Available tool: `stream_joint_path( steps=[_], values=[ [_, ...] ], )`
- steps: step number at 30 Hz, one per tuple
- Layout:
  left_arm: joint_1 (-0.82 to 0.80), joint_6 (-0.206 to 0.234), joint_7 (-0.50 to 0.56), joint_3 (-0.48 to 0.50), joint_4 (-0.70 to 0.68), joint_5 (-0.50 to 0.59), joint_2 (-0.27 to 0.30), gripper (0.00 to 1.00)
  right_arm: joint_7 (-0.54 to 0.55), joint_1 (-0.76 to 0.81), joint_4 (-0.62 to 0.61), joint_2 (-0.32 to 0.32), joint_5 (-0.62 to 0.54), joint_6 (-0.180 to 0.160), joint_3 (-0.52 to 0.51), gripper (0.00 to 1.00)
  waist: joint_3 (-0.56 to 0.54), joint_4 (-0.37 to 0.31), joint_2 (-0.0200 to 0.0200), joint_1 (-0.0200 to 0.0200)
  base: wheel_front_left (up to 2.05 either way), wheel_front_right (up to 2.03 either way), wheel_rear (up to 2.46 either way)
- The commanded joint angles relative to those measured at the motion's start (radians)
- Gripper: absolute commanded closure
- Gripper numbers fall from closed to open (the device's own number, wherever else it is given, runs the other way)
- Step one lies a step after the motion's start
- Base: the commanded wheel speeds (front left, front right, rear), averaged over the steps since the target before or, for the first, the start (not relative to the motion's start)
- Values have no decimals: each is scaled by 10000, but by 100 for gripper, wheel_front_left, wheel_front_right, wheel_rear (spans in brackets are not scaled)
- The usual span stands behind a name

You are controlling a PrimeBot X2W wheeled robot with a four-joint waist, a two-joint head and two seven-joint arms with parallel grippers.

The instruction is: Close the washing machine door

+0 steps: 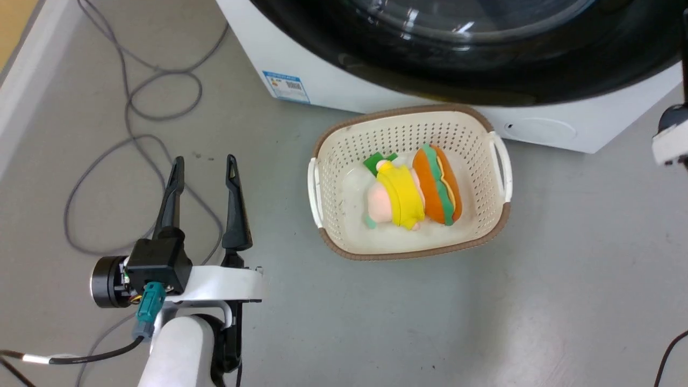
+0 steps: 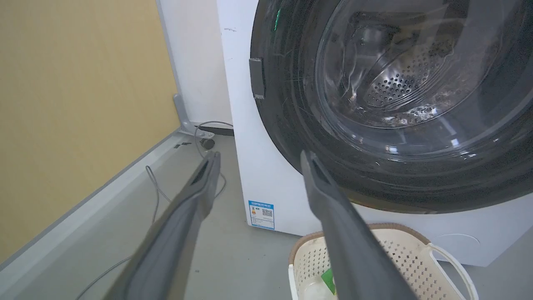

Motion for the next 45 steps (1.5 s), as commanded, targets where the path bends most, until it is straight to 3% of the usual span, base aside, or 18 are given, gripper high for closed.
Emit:
stream_joint_path(
  steps=[1,13,25,31,37,38,39,40,45],
  values=[
    [-147,85,-43,-42,-39,-80,-16,0,-38,-302,226,-87,49,-15,-1,100,102,69,-1,-1,0,0,0],
    [-171,268,-43,-66,-49,-155,-19,0,-38,-636,745,18,-428,-15,-589,100,86,52,-1,-1,0,0,0],
    [541,119,-43,393,426,301,-17,0,-38,2320,-2316,935,-1876,-15,-1503,100,-1566,-943,-1,-1,0,0,0],
    [1045,32,-44,609,609,503,16,0,-38,3891,-3519,1928,-2348,-15,-2005,100,-2443,-1548,-1,-1,0,0,0],
    [1475,-54,-44,675,689,604,35,0,-38,4999,-3940,2696,-2332,-15,-2012,100,-2971,-1998,-1,-1,0,0,0],
    [1560,-51,-44,700,699,609,34,0,-38,5215,-3926,2846,-2293,-15,-1994,82,-3067,-2077,-1,-1,0,0,0],
    [1635,-47,-44,726,703,603,33,0,-38,5417,-3932,2963,-2258,-15,-1958,53,-3153,-2137,-1,-1,0,0,0],
    [1709,-47,-44,747,702,597,31,0,-38,5617,-3950,3054,-2242,-15,-1876,0,-3248,-2193,-1,-1,0,0,0],
    [2085,-142,-44,757,716,602,27,0,-38,6584,-4052,3368,-2128,-15,-1611,0,-3687,-2318,-1,-1,0,0,0]
  ],
)
